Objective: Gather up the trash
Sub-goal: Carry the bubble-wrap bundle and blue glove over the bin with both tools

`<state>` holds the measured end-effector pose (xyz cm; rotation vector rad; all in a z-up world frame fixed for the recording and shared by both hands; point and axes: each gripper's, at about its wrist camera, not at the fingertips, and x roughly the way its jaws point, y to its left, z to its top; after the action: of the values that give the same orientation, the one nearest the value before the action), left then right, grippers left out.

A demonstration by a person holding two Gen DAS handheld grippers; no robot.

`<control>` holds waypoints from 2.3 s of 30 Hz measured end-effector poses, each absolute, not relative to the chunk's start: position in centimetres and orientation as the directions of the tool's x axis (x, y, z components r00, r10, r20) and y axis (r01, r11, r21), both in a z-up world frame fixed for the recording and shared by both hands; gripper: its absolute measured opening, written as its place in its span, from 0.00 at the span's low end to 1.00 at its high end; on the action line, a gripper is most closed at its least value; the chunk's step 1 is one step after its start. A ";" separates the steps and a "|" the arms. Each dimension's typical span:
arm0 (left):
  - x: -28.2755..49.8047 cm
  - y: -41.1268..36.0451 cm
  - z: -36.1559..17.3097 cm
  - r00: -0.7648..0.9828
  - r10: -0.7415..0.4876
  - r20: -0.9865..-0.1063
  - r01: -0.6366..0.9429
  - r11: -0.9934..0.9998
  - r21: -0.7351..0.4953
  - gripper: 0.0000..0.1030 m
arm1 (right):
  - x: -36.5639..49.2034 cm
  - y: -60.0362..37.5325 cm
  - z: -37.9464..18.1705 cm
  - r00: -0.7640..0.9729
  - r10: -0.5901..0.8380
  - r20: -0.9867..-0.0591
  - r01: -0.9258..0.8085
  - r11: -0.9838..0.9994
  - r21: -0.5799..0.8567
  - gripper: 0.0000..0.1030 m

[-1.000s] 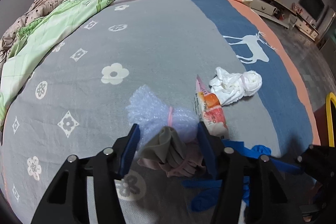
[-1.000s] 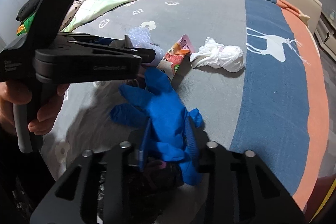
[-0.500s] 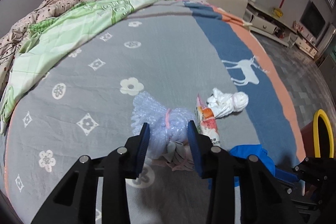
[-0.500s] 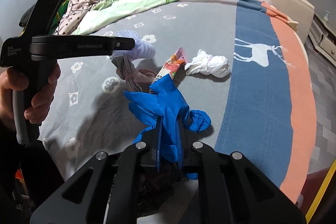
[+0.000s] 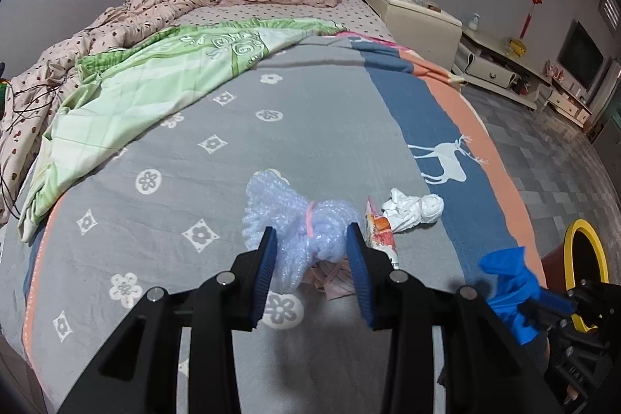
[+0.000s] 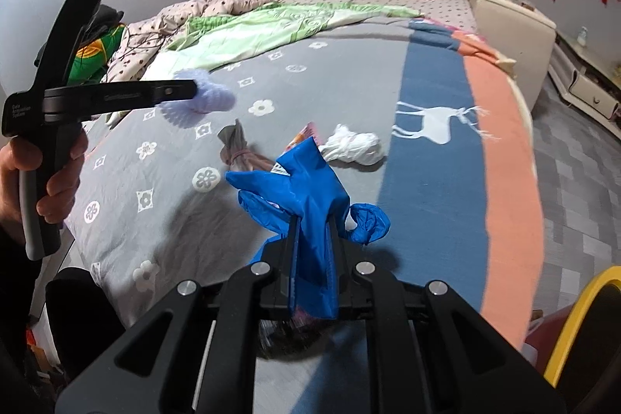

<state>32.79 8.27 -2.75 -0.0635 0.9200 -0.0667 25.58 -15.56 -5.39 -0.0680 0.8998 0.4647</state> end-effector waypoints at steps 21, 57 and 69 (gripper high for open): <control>29.9 4.0 3.7 0.690 -0.134 -0.712 0.080 0.991 -0.108 0.33 | 21.3 -26.7 3.1 0.718 0.292 -0.632 -0.261 0.954 0.145 0.11; 29.4 -23.6 2.5 0.512 -0.529 -0.676 0.515 0.820 -0.252 0.33 | 16.3 -50.9 4.8 0.797 -0.006 -0.604 0.153 0.969 0.193 0.11; 29.0 -31.0 -1.3 0.437 -0.549 -0.712 0.582 0.776 -0.242 0.33 | 15.4 -56.1 1.1 0.759 -0.057 -0.649 0.254 0.943 0.214 0.11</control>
<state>29.01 -30.99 -1.26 0.0417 0.8699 -0.7039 15.37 -56.08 1.09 0.2994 0.6909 -0.1720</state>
